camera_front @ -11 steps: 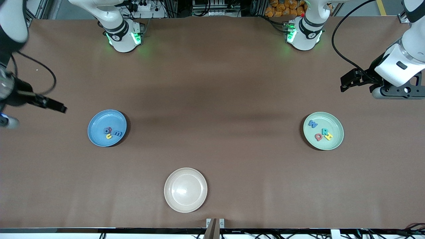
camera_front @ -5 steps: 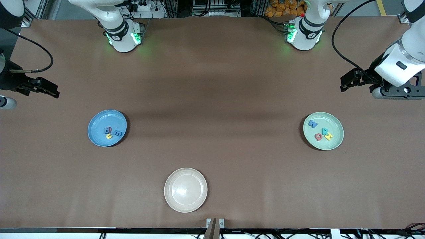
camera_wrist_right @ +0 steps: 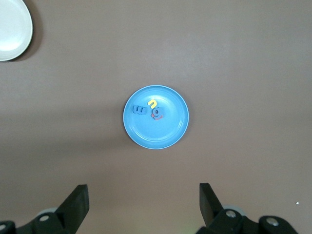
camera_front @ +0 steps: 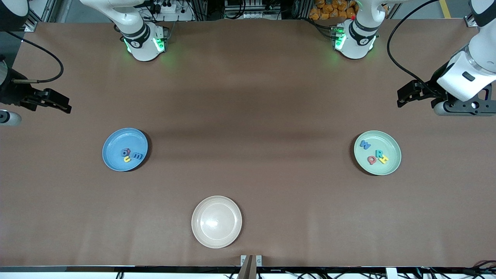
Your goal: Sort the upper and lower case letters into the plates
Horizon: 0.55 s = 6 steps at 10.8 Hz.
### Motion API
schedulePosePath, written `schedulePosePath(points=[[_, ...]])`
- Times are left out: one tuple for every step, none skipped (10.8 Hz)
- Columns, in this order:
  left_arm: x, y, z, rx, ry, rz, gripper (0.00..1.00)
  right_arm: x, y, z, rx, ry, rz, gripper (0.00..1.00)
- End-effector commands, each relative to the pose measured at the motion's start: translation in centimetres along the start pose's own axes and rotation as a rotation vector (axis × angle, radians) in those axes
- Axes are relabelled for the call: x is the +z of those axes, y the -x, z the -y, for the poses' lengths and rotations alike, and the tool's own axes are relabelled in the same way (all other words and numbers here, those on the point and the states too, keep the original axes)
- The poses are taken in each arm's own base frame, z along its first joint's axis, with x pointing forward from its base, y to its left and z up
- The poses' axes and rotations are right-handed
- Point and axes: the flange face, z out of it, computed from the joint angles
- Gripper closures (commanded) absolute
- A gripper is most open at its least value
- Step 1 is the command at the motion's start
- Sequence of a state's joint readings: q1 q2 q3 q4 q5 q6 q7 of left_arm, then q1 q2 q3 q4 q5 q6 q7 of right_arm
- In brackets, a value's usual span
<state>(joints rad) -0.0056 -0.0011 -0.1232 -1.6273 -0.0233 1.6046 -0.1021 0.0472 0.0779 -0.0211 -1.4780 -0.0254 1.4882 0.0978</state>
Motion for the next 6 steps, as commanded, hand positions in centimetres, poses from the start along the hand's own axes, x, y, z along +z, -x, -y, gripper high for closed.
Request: schedulePosePath(points=[[-0.18,0.4,0.09,-0.011,-0.026,0.0,0.0,-0.16,0.67,0.91,-0.022,-0.014,-0.005,0.0],[-0.18,0.4,0.09,-0.011,-0.026,0.0,0.0,-0.16,0.74,0.98,-0.024,-0.014,-0.004,0.0],[-0.18,0.4,0.09,-0.011,-0.026,0.0,0.0,-0.17,0.87,0.9,-0.024,-0.015,0.002,0.0],[-0.18,0.4,0.09,-0.011,-0.026,0.0,0.0,-0.2,0.99,0.54,-0.022,-0.015,0.007,0.0],[-0.18,0.39,0.17,-0.012,-0.026,0.0,0.0,-0.13,0.92,0.46,-0.022,-0.015,0.007,0.0],[-0.18,0.39,0.15,-0.012,-0.025,0.0,0.0,-0.15,0.92,0.62,-0.024,-0.013,0.005,0.0]])
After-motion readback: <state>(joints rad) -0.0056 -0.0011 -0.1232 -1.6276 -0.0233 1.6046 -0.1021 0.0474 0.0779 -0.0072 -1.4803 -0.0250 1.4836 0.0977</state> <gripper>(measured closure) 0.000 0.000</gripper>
